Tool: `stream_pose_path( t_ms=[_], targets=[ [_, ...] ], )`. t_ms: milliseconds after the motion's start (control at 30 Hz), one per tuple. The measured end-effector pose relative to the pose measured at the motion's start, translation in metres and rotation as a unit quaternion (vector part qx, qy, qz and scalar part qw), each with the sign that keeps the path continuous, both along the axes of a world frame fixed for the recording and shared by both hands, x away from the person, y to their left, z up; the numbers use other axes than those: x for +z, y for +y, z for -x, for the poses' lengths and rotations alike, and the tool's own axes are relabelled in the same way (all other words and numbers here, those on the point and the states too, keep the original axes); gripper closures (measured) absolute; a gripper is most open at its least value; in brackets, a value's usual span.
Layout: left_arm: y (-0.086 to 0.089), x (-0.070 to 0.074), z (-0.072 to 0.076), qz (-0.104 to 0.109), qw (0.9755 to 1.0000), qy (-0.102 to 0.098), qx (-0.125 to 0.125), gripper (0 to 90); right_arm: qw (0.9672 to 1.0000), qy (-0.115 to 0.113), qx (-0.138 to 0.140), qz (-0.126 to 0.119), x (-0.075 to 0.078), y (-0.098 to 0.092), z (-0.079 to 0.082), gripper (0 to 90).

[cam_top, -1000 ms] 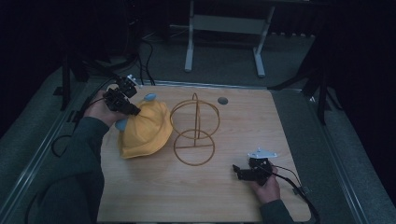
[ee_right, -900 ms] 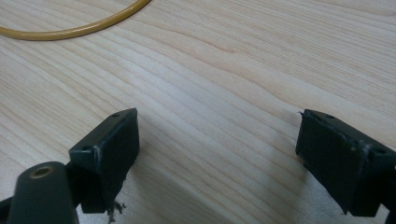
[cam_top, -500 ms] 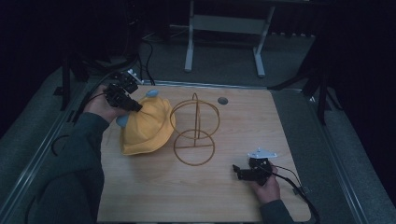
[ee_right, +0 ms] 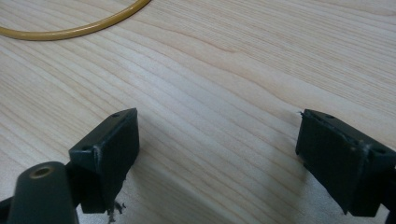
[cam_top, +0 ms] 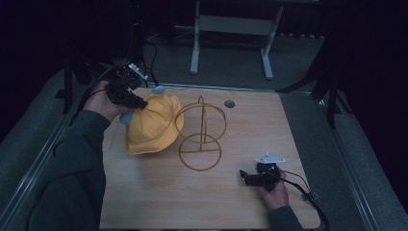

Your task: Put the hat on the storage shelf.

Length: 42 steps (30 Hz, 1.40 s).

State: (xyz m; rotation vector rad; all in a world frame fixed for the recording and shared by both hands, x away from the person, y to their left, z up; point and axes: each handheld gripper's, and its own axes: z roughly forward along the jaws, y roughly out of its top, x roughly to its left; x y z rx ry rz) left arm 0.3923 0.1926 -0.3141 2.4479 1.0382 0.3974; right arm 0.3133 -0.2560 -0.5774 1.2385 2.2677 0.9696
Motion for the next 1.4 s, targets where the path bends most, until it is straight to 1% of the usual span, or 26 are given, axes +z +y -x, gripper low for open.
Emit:
stream_pose_path(
  t_ms=[167,400,467,500,900,1000,1100,1200,1400],
  targets=[
    [0.001,0.007,0.001,0.006,0.9999,-0.005,-0.006,83.4,1.0000,0.000,0.000,0.000,0.000,0.000,0.000,13.2],
    [0.000,0.015,0.003,0.005,0.9998,-0.013,-0.013,83.5,1.0000,0.000,0.001,0.001,0.000,0.000,0.000,13.2],
    [0.000,0.015,0.003,0.005,0.9998,-0.013,-0.013,83.5,1.0000,0.000,0.001,0.001,0.000,0.000,0.000,13.2],
    [0.000,0.018,0.003,0.004,0.9998,-0.016,-0.014,83.5,1.0000,0.000,0.001,0.001,0.000,0.000,0.000,13.2],
    [0.009,0.031,0.007,0.002,0.9996,-0.026,-0.005,83.5,1.0000,0.000,0.001,0.001,0.000,0.000,0.000,13.3],
    [0.012,0.034,0.006,-0.004,0.9995,-0.030,0.001,83.5,1.0000,0.001,0.001,0.001,0.000,0.000,0.000,13.2],
    [0.016,0.037,0.006,0.002,0.9994,-0.034,0.005,83.5,1.0000,0.000,0.001,0.001,0.000,0.000,0.000,13.2],
    [0.020,0.040,0.007,0.012,0.9993,-0.035,0.004,83.6,1.0000,0.000,0.001,0.001,0.000,0.000,0.000,13.2],
    [0.022,0.044,0.009,0.010,0.9993,-0.037,0.002,83.6,1.0000,-0.001,0.002,0.002,0.000,0.000,0.000,13.2]
  ],
)
